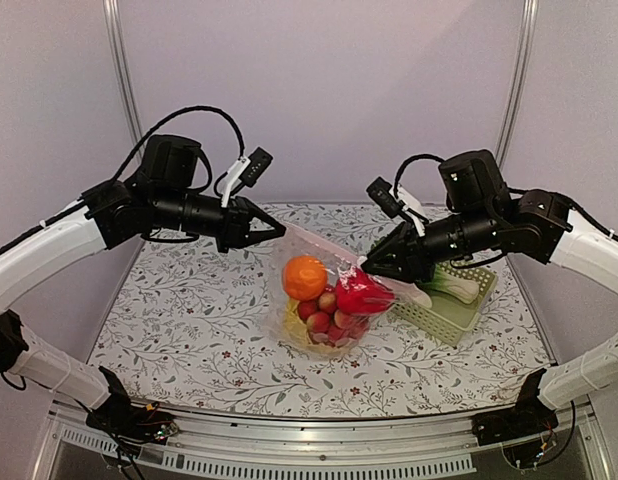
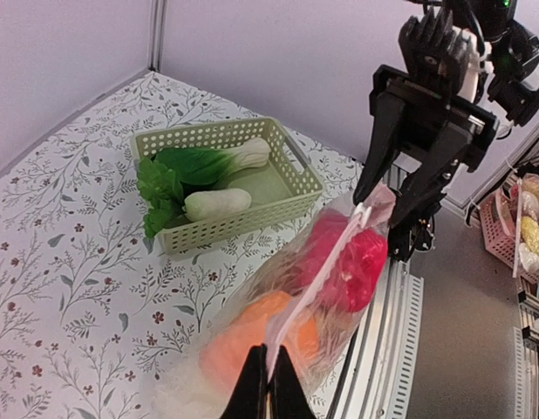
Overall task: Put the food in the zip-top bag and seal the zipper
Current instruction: Zip the zipper on the zipper food storage bag, then pass from the left arm to the right, then pass from the right arm to the left
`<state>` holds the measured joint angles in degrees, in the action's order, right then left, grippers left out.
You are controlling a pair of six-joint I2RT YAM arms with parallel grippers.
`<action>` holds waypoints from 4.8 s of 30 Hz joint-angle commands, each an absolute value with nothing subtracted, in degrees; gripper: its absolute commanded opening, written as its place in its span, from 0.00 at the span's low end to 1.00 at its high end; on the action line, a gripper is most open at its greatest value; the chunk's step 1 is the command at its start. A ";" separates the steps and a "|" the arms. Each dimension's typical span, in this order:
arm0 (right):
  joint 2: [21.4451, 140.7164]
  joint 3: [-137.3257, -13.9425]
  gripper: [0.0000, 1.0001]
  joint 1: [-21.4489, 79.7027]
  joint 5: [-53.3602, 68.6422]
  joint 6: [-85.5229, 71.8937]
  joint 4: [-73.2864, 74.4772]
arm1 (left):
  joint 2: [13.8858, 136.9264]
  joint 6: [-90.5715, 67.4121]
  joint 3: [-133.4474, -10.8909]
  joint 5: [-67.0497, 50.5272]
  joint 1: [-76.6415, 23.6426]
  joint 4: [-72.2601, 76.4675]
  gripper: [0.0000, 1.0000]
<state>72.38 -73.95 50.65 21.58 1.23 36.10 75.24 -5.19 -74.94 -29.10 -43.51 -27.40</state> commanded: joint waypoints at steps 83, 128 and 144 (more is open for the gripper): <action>72.37 -80.02 0.00 54.16 24.95 -0.70 51.00 | 73.06 -0.17 -81.76 -30.91 -42.19 -30.14 1.00; 74.58 -84.09 0.17 54.14 23.87 2.87 52.79 | 91.09 13.39 -92.24 -37.97 -53.14 -46.14 0.00; 76.61 -92.21 0.75 54.83 19.83 -2.38 53.15 | 88.36 10.09 -91.87 -39.11 -53.50 -41.34 0.00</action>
<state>74.30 -90.59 54.02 20.62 -0.27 51.27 90.43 11.11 -91.02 -38.41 -52.88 -43.64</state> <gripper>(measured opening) 0.756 0.008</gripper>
